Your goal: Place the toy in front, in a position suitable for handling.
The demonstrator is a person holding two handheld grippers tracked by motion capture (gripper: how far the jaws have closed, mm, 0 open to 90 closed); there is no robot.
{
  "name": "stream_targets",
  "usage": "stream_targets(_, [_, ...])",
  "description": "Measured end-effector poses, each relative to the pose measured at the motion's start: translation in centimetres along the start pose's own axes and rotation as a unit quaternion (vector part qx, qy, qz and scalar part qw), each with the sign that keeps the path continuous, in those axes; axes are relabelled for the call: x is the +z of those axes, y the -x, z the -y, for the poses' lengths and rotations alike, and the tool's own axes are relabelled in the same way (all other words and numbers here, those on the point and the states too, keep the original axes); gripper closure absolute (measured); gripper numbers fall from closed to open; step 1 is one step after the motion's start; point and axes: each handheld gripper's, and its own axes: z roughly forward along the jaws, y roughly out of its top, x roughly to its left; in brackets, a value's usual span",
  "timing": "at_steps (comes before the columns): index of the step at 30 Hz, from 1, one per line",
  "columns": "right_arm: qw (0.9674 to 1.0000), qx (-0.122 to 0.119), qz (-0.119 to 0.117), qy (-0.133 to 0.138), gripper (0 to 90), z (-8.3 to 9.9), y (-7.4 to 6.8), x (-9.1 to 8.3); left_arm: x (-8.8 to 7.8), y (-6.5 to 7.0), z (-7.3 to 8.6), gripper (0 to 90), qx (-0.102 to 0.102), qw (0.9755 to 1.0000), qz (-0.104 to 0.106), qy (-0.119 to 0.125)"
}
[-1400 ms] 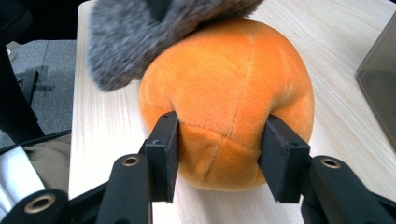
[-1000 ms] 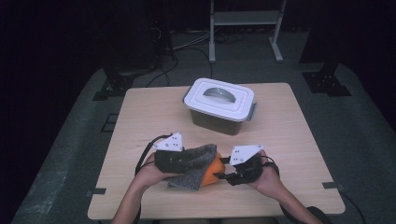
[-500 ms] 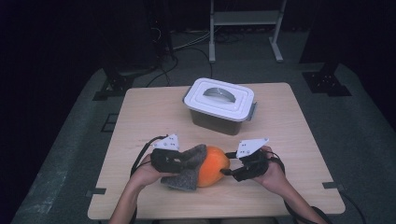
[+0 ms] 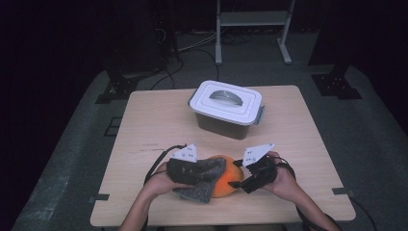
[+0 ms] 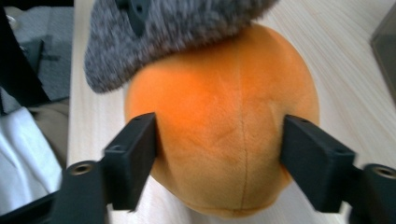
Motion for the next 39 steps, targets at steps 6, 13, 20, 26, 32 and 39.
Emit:
stream_targets(6, [0.9995,0.031,-0.009,-0.005,32.8,1.3,1.6,-0.5,-0.7,-1.2,1.7,69.7,-0.028,0.9993,-0.022,-0.009])
stream_targets(13, [0.9985,0.047,-0.017,0.023,26.9,0.9,1.8,-1.4,-0.6,-1.3,1.7,69.8,-0.033,0.9994,-0.010,0.003])
stream_targets(20, [0.9995,0.032,-0.006,-0.001,28.5,1.0,1.3,-0.5,0.1,-0.4,0.7,69.8,-0.001,0.9999,-0.002,0.013])
stream_targets(26, [0.9983,0.054,-0.020,-0.011,31.0,2.1,2.3,-0.8,-0.2,-1.3,2.0,69.9,-0.016,0.9994,-0.028,-0.011])
stream_targets(32, [0.9984,0.053,-0.015,0.014,27.3,1.2,2.3,-1.5,0.0,-1.2,1.8,69.9,-0.009,0.9997,-0.022,-0.009])
stream_targets(39, [0.9984,0.055,-0.012,0.012,32.1,0.7,2.1,-0.4,-0.5,-1.3,1.6,69.8,-0.012,0.9995,-0.030,-0.004])
